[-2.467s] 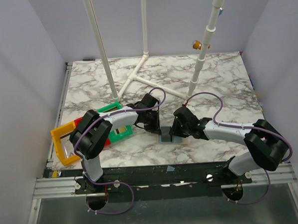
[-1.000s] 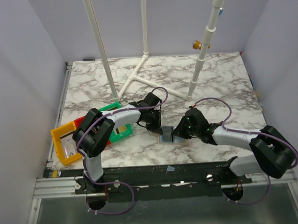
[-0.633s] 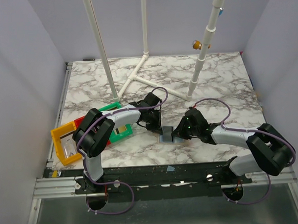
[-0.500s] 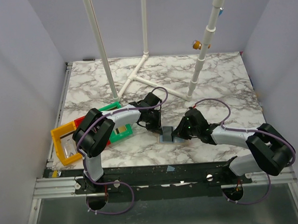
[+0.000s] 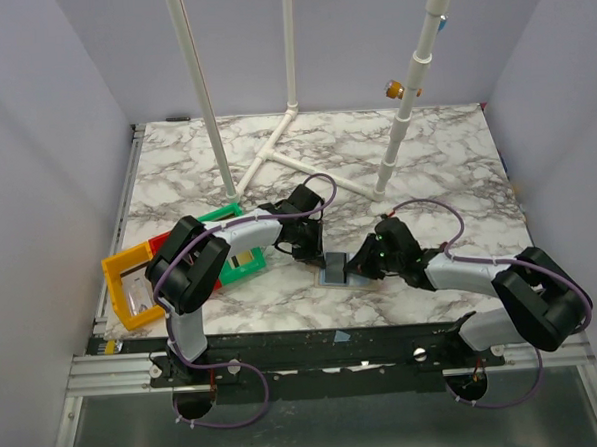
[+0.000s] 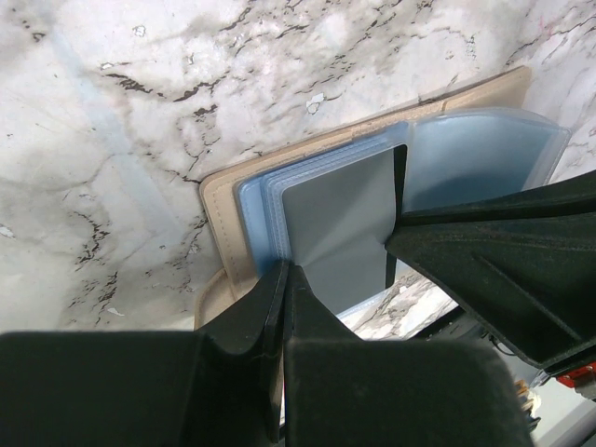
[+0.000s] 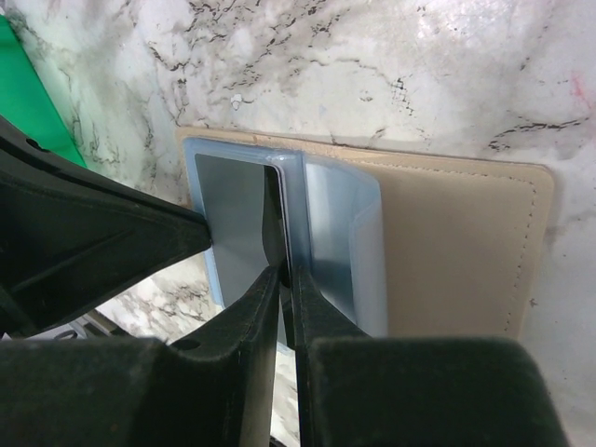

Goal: Take the credit cards out of the card holder
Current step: Remove the credit card from the card holder.

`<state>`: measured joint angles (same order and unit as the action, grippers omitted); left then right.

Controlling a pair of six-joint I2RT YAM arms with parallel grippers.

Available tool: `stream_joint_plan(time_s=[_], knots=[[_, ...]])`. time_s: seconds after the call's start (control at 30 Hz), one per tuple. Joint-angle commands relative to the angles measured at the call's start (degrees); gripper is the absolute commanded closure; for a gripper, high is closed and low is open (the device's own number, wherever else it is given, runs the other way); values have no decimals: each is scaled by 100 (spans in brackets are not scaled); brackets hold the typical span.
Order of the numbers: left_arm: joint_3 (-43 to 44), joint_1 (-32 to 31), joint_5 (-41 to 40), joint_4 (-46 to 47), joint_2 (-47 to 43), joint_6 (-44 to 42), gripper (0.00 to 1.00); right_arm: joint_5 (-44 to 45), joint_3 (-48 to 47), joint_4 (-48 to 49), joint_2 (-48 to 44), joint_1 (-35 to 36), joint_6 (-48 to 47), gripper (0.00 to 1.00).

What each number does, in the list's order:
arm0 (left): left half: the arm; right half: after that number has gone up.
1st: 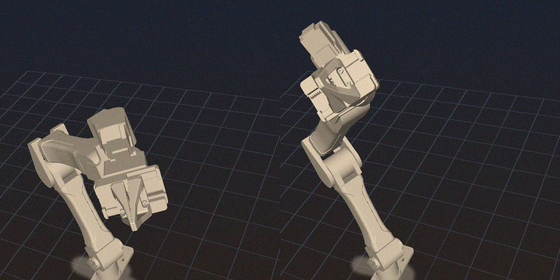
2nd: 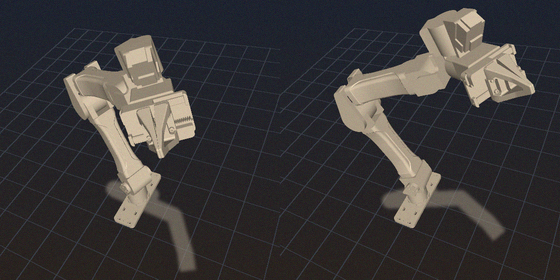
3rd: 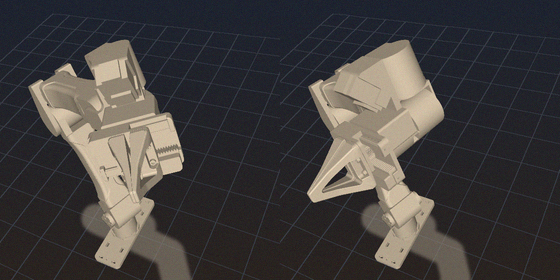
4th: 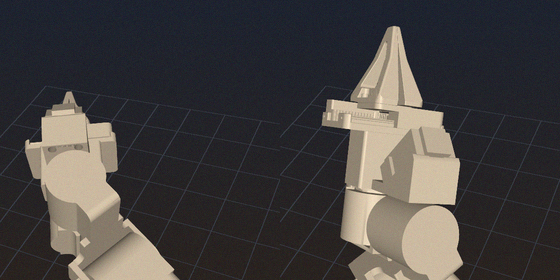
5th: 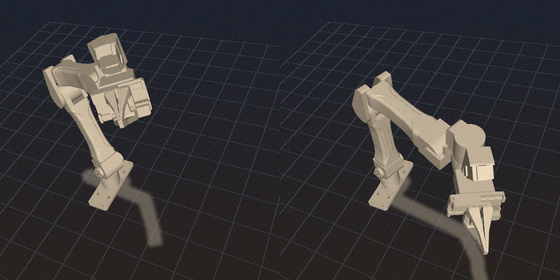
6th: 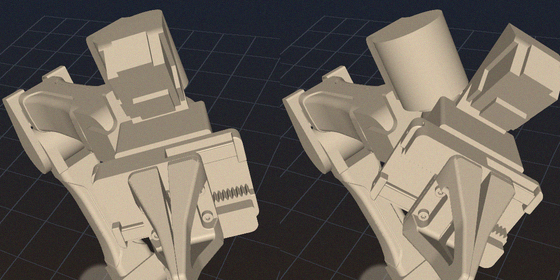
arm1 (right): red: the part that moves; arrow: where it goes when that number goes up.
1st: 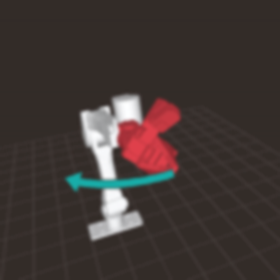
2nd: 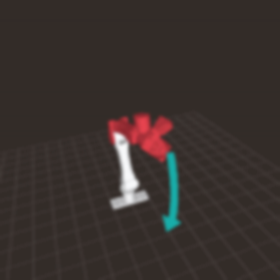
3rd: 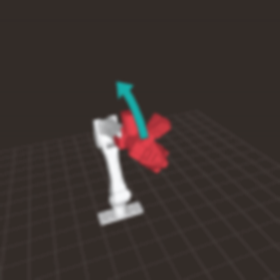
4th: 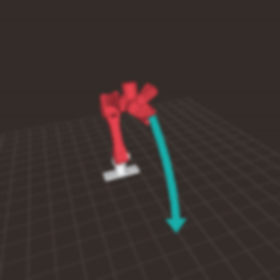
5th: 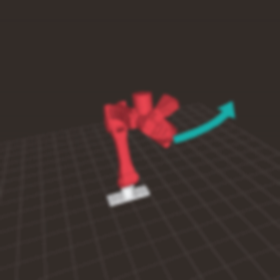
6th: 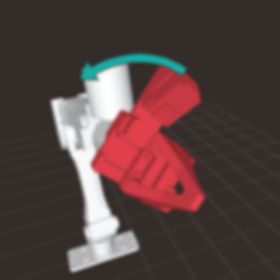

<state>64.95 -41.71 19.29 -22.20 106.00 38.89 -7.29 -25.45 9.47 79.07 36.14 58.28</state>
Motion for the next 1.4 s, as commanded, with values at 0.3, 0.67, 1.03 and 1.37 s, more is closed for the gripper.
stream_joint_plan(time_s=[0.3,0.67,1.03,1.37], knots=[[-78,-56,-330,-114,237,-23,100,-453,150,459,-173,-107,192,86],[-79,-65,-327,-93,237,-14,100,-540,236,676,-85,-146,279,86],[-123,-78,-346,-86,246,-13,100,-655,333,819,-228,-240,342,86],[-34,-179,-329,-110,281,13,100,-816,358,1157,131,-248,387,88]])
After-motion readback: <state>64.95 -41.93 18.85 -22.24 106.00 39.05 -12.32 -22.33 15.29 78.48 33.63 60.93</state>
